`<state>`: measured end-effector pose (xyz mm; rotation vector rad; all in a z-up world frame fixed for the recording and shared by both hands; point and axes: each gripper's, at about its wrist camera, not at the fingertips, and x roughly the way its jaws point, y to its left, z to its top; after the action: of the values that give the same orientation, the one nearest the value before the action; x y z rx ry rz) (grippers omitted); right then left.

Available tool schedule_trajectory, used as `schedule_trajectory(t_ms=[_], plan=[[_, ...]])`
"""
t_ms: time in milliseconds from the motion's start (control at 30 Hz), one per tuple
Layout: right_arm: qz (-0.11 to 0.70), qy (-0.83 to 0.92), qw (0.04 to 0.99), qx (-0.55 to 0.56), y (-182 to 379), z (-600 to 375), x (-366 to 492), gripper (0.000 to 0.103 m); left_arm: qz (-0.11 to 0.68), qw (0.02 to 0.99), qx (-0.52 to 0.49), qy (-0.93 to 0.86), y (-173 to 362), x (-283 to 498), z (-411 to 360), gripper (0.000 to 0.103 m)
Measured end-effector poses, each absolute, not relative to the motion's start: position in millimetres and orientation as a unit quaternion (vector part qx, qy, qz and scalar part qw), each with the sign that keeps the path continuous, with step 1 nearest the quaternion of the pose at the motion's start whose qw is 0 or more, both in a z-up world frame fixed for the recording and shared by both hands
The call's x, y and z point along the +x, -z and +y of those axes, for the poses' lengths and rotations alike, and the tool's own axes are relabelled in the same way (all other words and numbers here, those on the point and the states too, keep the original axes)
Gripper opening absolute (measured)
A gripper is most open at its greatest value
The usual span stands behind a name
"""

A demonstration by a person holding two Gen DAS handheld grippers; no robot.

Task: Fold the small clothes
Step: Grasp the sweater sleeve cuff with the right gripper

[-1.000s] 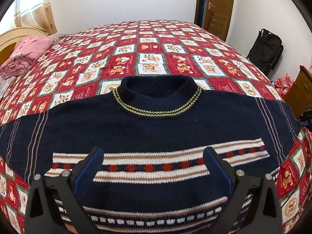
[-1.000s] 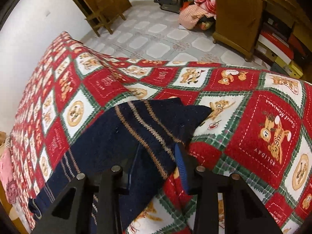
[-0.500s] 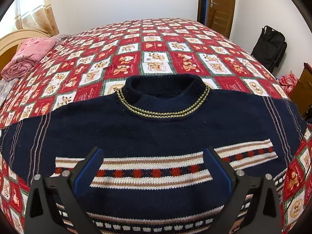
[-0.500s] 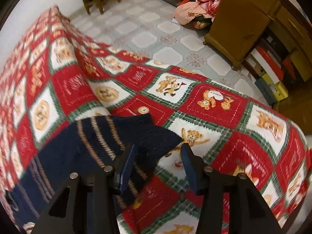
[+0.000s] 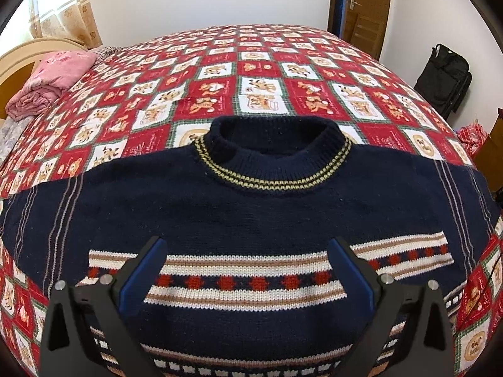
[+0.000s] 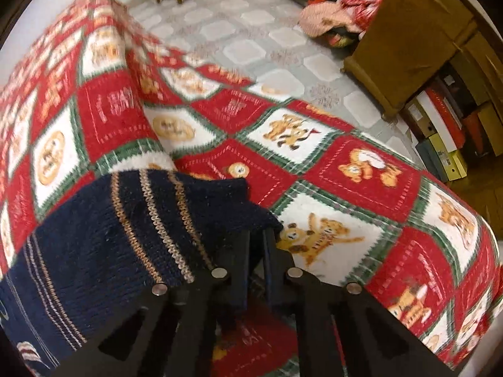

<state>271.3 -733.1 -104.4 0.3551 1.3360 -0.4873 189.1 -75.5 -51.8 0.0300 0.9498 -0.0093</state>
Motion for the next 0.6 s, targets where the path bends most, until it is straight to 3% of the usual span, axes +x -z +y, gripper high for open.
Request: schedule_trajectory(t_ms=[233, 600], plan=[[0.485, 0.212, 0.822, 0.21, 44.8, -710.3, 236.9, 0.005, 0.449, 0.893, 0.004, 0.013, 46.0, 181.4, -71.2, 0.103], [0.409, 0.04, 0.9, 0.146, -49.1, -532.3, 228.1, 0.005, 0.428, 0.903, -0.02, 0.02, 32.2, 161.5, -49.9, 0.103]])
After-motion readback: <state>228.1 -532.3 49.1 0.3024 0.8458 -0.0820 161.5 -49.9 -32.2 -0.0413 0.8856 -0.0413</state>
